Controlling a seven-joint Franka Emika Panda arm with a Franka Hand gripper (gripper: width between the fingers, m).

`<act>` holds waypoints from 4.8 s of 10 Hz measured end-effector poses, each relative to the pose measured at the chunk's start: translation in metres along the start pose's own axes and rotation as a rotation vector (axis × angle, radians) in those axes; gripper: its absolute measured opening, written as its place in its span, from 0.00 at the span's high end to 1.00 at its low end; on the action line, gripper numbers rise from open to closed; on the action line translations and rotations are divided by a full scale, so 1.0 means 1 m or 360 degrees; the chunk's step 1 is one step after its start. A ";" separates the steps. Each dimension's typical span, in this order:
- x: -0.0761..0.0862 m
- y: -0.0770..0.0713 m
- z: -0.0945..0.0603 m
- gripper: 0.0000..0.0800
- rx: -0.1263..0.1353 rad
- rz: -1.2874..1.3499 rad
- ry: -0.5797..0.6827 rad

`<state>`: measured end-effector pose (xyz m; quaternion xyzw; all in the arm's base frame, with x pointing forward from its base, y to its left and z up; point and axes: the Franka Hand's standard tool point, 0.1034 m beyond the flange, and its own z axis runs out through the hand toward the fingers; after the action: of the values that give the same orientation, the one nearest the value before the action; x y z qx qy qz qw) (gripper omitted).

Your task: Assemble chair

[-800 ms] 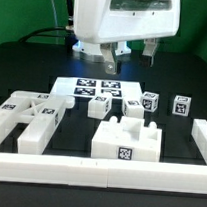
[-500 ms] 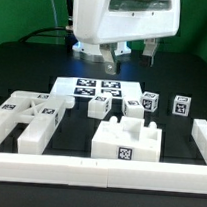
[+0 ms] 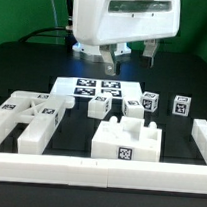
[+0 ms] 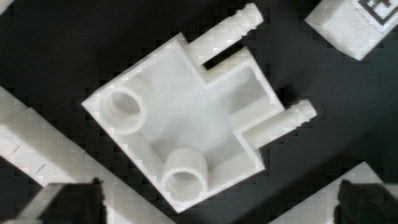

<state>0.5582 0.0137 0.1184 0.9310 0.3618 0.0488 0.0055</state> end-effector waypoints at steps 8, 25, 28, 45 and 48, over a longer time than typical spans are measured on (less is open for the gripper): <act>0.006 -0.008 0.004 0.19 0.0074 0.1426 -0.0057; 0.053 -0.016 0.104 0.19 0.0103 0.1521 -0.0014; 0.051 -0.018 0.115 0.19 0.0104 0.1516 -0.0018; 0.075 -0.024 0.115 0.96 0.0115 0.1329 0.0015; 0.099 -0.025 0.116 0.96 0.0116 0.1282 0.0057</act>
Offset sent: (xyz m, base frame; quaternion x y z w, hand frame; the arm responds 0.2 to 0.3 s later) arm 0.0131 -0.0025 -0.0036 0.0035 -0.0366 0.3392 0.9400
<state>0.6250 0.1021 0.0107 0.9968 -0.0306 0.0505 -0.0534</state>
